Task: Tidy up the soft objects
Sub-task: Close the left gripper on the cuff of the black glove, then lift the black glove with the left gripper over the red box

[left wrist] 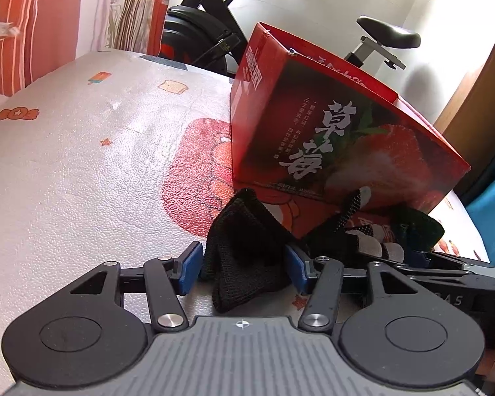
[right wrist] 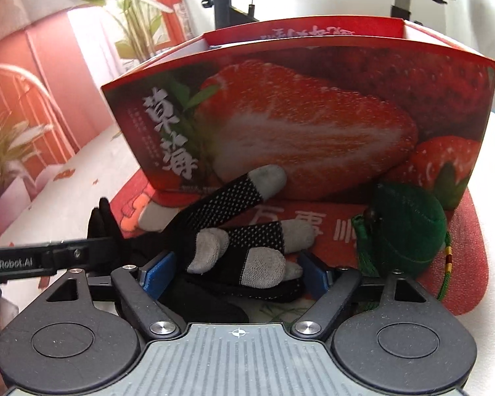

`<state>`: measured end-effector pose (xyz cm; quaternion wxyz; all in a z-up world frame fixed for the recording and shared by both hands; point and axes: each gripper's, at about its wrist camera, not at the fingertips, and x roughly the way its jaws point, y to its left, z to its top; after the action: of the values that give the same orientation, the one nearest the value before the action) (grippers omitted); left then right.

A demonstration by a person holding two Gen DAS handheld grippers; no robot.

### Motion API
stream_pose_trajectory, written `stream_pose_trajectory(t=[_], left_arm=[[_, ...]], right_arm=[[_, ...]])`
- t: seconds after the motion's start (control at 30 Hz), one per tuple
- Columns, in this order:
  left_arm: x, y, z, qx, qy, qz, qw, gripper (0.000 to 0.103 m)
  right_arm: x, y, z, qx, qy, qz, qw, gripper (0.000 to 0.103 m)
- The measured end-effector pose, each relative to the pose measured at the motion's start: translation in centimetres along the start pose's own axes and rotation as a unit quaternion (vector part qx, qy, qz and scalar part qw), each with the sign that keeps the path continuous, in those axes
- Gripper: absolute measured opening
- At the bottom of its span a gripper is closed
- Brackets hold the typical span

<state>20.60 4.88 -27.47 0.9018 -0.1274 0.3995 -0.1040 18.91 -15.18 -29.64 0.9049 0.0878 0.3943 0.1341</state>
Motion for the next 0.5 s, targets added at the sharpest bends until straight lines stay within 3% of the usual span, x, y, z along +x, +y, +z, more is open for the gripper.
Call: stream_pose_trajectory(t=[0.17, 0.27, 0.33, 0.4, 0.43, 0.5], left_arm=[[-0.1, 0.0, -0.2, 0.001, -0.003, -0.002, 1.0000, 0.057], [-0.1, -0.1, -0.3, 0.002, -0.005, -0.002, 1.0000, 0.055], [-0.2, 0.0, -0.4, -0.001, -0.006, -0.008, 1.0000, 0.048], [-0.3, 0.1, -0.4, -0.009, -0.005, -0.024, 0.9997, 0.034], [-0.4, 0.0, -0.4, -0.007, -0.007, -0.024, 0.9997, 0.033], [-0.8, -0.2, -0.3, 0.001, -0.013, -0.020, 0.9997, 0.029]], right_arm=[[-0.2, 0.6, 0.1, -0.016, -0.001, 0.006, 1.000, 0.050], [-0.4, 1.1, 0.0, -0.020, -0.002, 0.013, 1.000, 0.041], [-0.4, 1.3, -0.1, -0.019, -0.004, 0.017, 1.000, 0.034], [-0.5, 1.4, -0.1, -0.014, -0.005, 0.022, 1.000, 0.026], [-0.5, 1.5, -0.2, -0.014, -0.007, 0.025, 1.000, 0.019], [-1.1, 1.9, -0.3, -0.025, -0.018, 0.025, 0.999, 0.016]])
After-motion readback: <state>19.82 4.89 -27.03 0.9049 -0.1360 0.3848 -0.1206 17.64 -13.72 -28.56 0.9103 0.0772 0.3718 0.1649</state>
